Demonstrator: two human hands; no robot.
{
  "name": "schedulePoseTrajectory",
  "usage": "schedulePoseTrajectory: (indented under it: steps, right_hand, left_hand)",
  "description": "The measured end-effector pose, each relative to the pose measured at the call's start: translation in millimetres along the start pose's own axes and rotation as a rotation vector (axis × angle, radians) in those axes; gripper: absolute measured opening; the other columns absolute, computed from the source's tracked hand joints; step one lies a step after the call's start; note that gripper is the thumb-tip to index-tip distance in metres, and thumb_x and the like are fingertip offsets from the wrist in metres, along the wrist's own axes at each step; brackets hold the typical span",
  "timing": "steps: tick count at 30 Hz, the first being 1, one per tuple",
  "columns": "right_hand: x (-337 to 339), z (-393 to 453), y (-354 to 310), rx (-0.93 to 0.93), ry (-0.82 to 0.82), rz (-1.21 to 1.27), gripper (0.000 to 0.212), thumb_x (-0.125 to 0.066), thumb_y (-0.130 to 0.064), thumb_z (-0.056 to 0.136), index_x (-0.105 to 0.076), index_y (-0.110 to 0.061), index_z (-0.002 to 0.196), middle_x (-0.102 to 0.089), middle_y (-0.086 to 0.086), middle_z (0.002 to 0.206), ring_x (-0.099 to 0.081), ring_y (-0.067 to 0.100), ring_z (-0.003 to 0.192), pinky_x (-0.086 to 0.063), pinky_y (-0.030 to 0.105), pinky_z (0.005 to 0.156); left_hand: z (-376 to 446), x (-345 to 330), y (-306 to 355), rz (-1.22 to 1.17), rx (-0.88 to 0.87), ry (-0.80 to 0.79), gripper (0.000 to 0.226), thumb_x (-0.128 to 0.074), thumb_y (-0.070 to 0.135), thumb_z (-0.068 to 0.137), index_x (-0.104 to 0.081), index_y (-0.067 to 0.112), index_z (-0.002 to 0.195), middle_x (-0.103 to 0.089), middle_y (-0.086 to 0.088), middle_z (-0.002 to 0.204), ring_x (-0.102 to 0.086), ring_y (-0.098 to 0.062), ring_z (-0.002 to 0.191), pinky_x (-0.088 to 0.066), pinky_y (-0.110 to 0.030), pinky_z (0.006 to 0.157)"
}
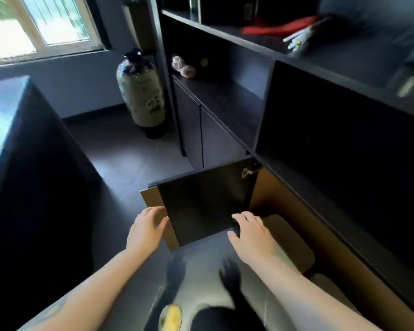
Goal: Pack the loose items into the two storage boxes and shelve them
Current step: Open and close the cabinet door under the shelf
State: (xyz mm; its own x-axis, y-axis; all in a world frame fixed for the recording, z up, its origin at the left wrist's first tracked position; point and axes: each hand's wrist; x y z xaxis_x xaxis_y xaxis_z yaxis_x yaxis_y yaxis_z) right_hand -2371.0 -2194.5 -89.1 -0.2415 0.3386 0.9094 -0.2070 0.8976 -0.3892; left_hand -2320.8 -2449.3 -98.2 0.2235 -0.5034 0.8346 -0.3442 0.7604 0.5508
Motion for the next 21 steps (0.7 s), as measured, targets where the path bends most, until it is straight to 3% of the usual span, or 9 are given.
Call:
schedulePoseTrajectory:
  steps: [5, 13, 18, 21]
  right_hand:
    - [-20, 49, -80, 0.124, -0.038, -0.041, 0.054, -0.05, -0.038, 0.094, -0.035, -0.028, 0.144, -0.032, -0.001, 0.151, -0.029, 0.021, 0.138, -0.03, 0.038, 0.109]
    - [-72, 145, -169, 0.112, -0.146, -0.136, 0.062, -0.042, -0.04, 0.098, -0.014, -0.03, 0.152, -0.005, 0.003, 0.162, -0.001, 0.022, 0.148, -0.007, 0.043, 0.119]
    - [-100, 176, -186, 0.111, -0.212, -0.207, 0.058, -0.033, -0.037, 0.101, -0.008, -0.028, 0.153, 0.001, 0.003, 0.162, 0.006, 0.023, 0.148, 0.002, 0.044, 0.119]
    - [-109, 178, -181, 0.066, -0.236, -0.234, 0.058, -0.03, -0.036, 0.102, -0.003, -0.028, 0.153, 0.004, 0.003, 0.162, 0.009, 0.024, 0.148, 0.004, 0.045, 0.118]
  left_hand:
    - [43, 31, -50, -0.092, 0.08, 0.04, 0.038, -0.061, 0.027, 0.09, -0.057, 0.016, 0.127, -0.054, -0.005, 0.131, -0.051, -0.022, 0.12, -0.043, -0.037, 0.099]
    - [134, 17, -88, -0.19, 0.006, -0.146, 0.044, -0.057, 0.023, 0.093, -0.049, 0.016, 0.136, -0.045, -0.003, 0.144, -0.038, -0.016, 0.135, -0.027, -0.028, 0.111]
    - [155, -5, -102, -0.208, -0.029, -0.283, 0.045, -0.055, 0.019, 0.093, -0.047, 0.014, 0.137, -0.046, -0.005, 0.144, -0.038, -0.018, 0.135, -0.024, -0.024, 0.109]
    - [154, -11, -110, -0.156, -0.046, -0.273, 0.049, -0.057, 0.019, 0.092, -0.045, 0.012, 0.139, -0.052, -0.006, 0.138, -0.045, -0.022, 0.128, -0.032, -0.029, 0.105]
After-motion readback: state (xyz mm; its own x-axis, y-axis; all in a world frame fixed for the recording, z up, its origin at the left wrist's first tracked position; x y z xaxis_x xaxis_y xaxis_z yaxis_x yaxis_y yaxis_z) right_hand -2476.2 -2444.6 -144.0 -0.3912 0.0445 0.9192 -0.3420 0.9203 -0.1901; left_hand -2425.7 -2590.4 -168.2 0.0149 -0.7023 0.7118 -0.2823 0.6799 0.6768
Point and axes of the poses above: each hand's wrist, its own z-axis towards the middle knuckle, its own x-axis out of the back of the hand, y = z × x
